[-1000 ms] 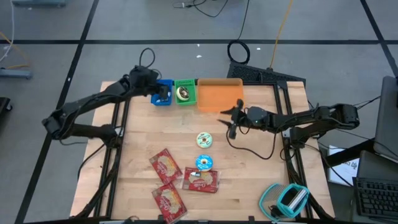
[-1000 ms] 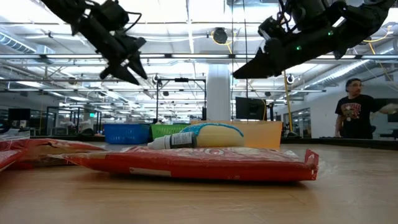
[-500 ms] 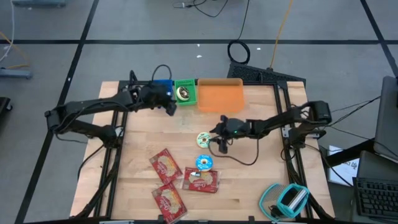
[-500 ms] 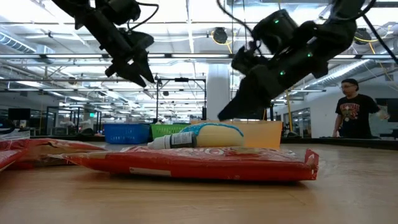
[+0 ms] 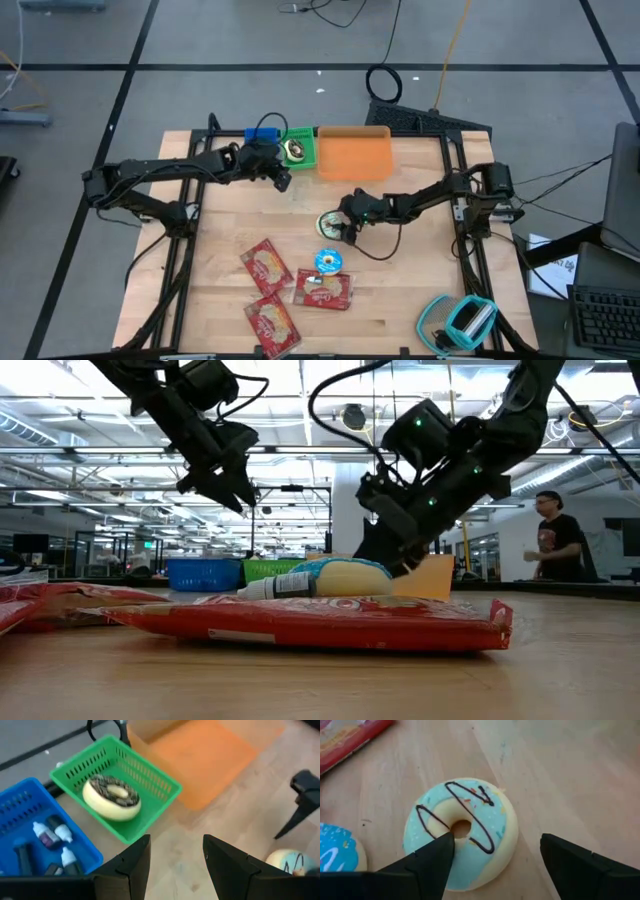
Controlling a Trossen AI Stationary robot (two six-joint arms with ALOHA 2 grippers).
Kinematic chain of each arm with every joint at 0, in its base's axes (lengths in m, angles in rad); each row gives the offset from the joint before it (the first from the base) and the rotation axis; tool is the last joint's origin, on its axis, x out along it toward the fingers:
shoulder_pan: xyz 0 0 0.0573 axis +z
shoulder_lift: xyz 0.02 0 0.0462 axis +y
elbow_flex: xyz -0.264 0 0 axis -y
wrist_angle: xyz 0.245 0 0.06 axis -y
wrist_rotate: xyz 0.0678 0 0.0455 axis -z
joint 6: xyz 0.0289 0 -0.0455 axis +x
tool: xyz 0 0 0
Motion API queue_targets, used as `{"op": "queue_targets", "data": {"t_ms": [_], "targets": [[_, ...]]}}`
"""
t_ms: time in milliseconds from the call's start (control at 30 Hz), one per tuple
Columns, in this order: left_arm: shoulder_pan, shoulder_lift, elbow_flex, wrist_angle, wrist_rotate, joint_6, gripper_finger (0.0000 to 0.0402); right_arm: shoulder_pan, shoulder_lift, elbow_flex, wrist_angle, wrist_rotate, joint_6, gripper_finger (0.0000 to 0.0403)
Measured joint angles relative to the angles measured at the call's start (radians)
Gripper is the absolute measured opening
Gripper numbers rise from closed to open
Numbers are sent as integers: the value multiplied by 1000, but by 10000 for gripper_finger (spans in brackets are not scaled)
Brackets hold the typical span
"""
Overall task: Pick & Place Food Item
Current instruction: Put the light blue donut into the green bin
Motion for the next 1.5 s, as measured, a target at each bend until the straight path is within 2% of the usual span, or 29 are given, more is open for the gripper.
{"op": "queue_targets", "data": {"t_ms": [233,433,767,867,1000,1067,1167,1267,1500], "targets": [[-10,35,1,58,0,-3,182,-14,2,0,-3,-83,86,248],[-15,51,1,56,0,-6,182,-14,2,0,-2,-130,78,179],[-26,65,0,79,2,-31,182,-13,-23,-3,64,-136,-40,57],[-37,65,0,125,55,-59,182,-14,-72,-3,73,-132,-106,35],[-60,65,0,197,172,-71,182,-23,-160,-3,68,-116,-201,23],[-76,65,0,240,207,-72,182,-24,-204,-3,76,-51,-248,22],[-104,65,0,307,212,-81,182,-24,-254,-3,77,74,-337,25],[-130,65,0,362,211,-82,182,-25,-282,-3,93,150,-417,29],[-163,67,0,440,218,-80,182,-25,-287,-3,142,164,-488,26]]}}
